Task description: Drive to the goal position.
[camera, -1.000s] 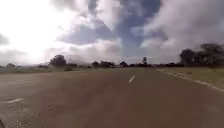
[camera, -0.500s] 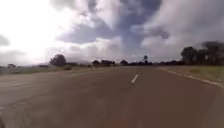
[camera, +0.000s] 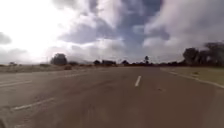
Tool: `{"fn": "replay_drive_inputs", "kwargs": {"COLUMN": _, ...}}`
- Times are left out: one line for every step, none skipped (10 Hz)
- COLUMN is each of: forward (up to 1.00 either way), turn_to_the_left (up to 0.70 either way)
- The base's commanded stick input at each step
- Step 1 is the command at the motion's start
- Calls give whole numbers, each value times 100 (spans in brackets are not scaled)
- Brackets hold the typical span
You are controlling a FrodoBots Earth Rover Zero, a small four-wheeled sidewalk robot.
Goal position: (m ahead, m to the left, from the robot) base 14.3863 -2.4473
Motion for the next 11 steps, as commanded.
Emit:
{"fn": "replay_drive_inputs", "kwargs": {"forward": 100, "turn_to_the_left": -40}}
{"fn": "replay_drive_inputs", "kwargs": {"forward": 100, "turn_to_the_left": -38}}
{"fn": "replay_drive_inputs", "kwargs": {"forward": 100, "turn_to_the_left": -29}}
{"fn": "replay_drive_inputs", "kwargs": {"forward": 100, "turn_to_the_left": -19}}
{"fn": "replay_drive_inputs", "kwargs": {"forward": 100, "turn_to_the_left": -10}}
{"fn": "replay_drive_inputs", "kwargs": {"forward": 100, "turn_to_the_left": -1}}
{"fn": "replay_drive_inputs", "kwargs": {"forward": 100, "turn_to_the_left": 0}}
{"fn": "replay_drive_inputs", "kwargs": {"forward": 100, "turn_to_the_left": 0}}
{"fn": "replay_drive_inputs", "kwargs": {"forward": 100, "turn_to_the_left": 0}}
{"fn": "replay_drive_inputs", "kwargs": {"forward": 100, "turn_to_the_left": 0}}
{"fn": "replay_drive_inputs", "kwargs": {"forward": 100, "turn_to_the_left": 0}}
